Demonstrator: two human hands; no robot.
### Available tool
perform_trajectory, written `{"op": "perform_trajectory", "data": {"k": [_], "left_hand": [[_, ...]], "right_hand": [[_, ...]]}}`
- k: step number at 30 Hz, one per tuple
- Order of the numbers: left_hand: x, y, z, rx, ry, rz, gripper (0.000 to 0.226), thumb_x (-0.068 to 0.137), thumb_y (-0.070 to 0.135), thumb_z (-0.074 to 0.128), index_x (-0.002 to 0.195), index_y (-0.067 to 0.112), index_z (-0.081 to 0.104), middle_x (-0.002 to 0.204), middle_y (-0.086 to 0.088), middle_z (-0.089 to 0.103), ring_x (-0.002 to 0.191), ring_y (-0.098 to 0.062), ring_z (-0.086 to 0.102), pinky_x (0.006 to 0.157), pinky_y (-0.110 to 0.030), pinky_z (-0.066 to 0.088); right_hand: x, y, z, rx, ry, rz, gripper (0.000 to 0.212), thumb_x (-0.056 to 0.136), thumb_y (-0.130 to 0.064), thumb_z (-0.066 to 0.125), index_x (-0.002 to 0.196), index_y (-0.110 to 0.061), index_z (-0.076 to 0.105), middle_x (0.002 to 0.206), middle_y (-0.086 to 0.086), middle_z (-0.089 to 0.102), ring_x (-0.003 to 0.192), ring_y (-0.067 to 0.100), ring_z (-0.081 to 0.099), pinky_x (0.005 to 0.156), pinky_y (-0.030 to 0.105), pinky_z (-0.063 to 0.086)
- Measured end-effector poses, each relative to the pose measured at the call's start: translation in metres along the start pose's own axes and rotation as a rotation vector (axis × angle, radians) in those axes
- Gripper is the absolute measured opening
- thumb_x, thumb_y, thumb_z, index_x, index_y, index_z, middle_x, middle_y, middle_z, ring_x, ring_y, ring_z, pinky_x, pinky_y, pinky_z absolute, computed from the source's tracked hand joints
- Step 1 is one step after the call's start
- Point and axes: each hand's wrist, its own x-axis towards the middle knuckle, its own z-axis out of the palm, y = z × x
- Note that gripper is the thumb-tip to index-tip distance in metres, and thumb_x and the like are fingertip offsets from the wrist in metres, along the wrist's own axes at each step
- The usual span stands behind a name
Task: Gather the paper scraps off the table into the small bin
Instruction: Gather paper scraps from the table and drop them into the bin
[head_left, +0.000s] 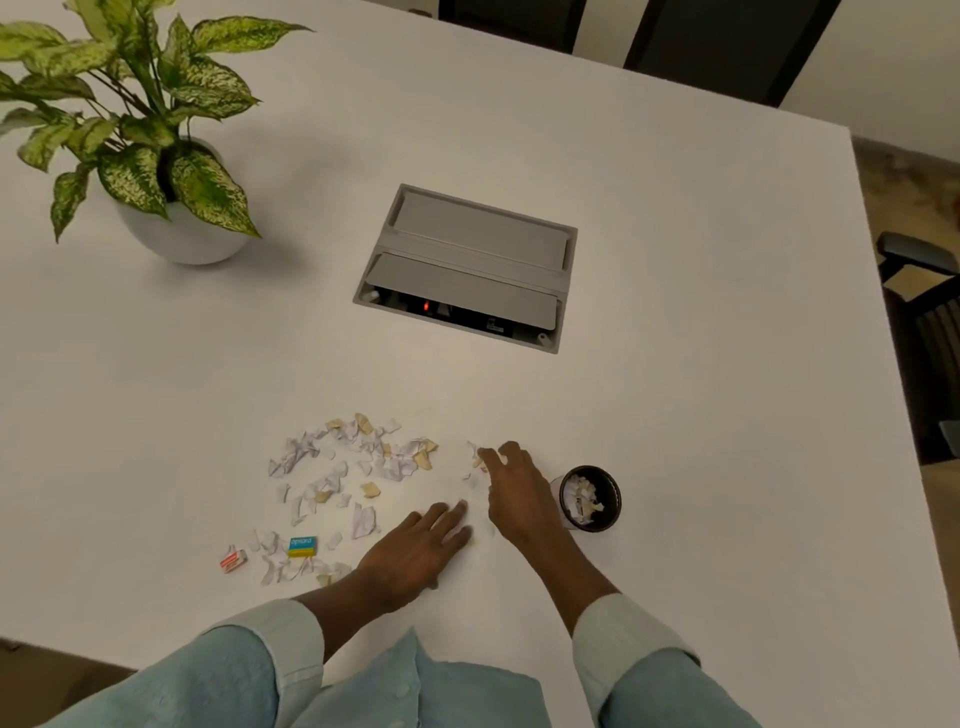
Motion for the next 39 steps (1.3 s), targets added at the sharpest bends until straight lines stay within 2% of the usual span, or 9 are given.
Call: {"op": "perform_trajectory", "data": {"k": [3,7,12,16,20,27,30,34,39], "left_hand": [[-0.003,0.001,-0.003,0.048,0.035,0.057,0.077,0.069,0.026,0.094,0.136,0.017,0.057,0.156,-0.014,0.048,0.127,-0.028,0.062,0.091,-0.032,0.060],[-0.004,-0.003,0.001,0.077,0.106,0.115,0.064,0.074,0.027,0.092,0.131,0.017,0.063,0.151,-0.011,0.055,0.126,-0.024,0.064,0.092,-0.030,0.061],[-0.005,-0.007,-0.003,0.067,0.136,0.128,0.060,0.057,0.039,0.100,0.109,0.021,0.076,0.125,-0.002,0.070,0.104,-0.012,0.071,0.075,-0.020,0.062],[-0.006,-0.004,-0.003,0.028,0.164,0.106,0.052,0.060,0.034,0.100,0.103,0.020,0.074,0.105,0.004,0.065,0.087,-0.005,0.062,0.067,-0.015,0.059],[-0.007,-0.004,0.001,0.075,0.178,0.082,0.054,0.063,0.017,0.098,0.111,0.012,0.074,0.107,-0.004,0.070,0.092,-0.014,0.067,0.067,-0.020,0.061],[-0.001,0.001,-0.007,-0.091,0.129,-0.086,0.020,0.081,0.013,0.083,0.099,0.011,0.074,0.101,-0.006,0.069,0.092,-0.019,0.065,0.068,-0.024,0.055],[0.004,-0.002,-0.009,-0.248,0.156,-0.179,0.014,0.099,0.014,0.058,0.100,0.010,0.071,0.106,-0.008,0.065,0.098,-0.020,0.057,0.076,-0.024,0.042],[0.005,-0.005,-0.013,-0.414,0.168,-0.288,0.009,0.092,0.009,0.063,0.093,0.010,0.072,0.100,-0.005,0.065,0.092,-0.019,0.058,0.076,-0.027,0.048],[0.021,0.014,-0.050,-0.654,0.383,-0.392,0.011,0.080,0.002,0.072,0.081,0.013,0.073,0.085,0.000,0.067,0.075,-0.014,0.062,0.068,-0.029,0.052]], "right_hand": [[0.018,0.000,0.009,-0.040,-0.075,0.002,0.075,0.086,-0.001,0.066,0.151,-0.022,0.033,0.155,0.011,0.030,0.136,0.031,0.037,0.089,0.043,0.057],[0.029,0.002,0.016,-0.087,-0.163,-0.075,0.088,0.084,0.000,0.067,0.157,-0.022,0.024,0.166,0.010,0.012,0.146,0.034,0.023,0.095,0.046,0.055],[0.020,0.001,0.028,-0.162,-0.135,-0.173,0.065,0.094,-0.004,0.059,0.152,-0.018,0.035,0.166,0.011,0.017,0.146,0.034,0.026,0.104,0.044,0.046],[0.005,-0.007,0.035,-0.215,-0.057,-0.184,0.041,0.088,0.003,0.061,0.126,-0.011,0.058,0.148,0.014,0.045,0.129,0.032,0.049,0.084,0.036,0.056],[-0.010,-0.012,0.040,-0.287,-0.013,-0.206,0.025,0.064,-0.001,0.083,0.074,-0.018,0.067,0.094,0.003,0.067,0.084,0.019,0.065,0.045,0.024,0.048],[-0.010,-0.011,0.051,-0.125,-0.032,-0.070,0.024,0.091,0.007,0.048,0.100,-0.008,0.064,0.113,0.010,0.059,0.108,0.028,0.056,0.072,0.035,0.046],[-0.013,-0.009,0.050,-0.026,-0.013,0.013,0.022,0.090,0.003,0.047,0.098,-0.009,0.064,0.110,0.008,0.061,0.106,0.028,0.057,0.075,0.035,0.044],[-0.025,-0.010,0.042,0.126,0.075,0.102,0.022,0.092,-0.008,0.053,0.102,-0.012,0.072,0.108,0.004,0.065,0.100,0.023,0.061,0.082,0.034,0.050],[-0.054,0.000,0.009,0.448,0.414,0.255,0.014,0.080,-0.002,0.070,0.084,-0.014,0.077,0.089,-0.001,0.070,0.082,0.018,0.065,0.074,0.032,0.052]]}}
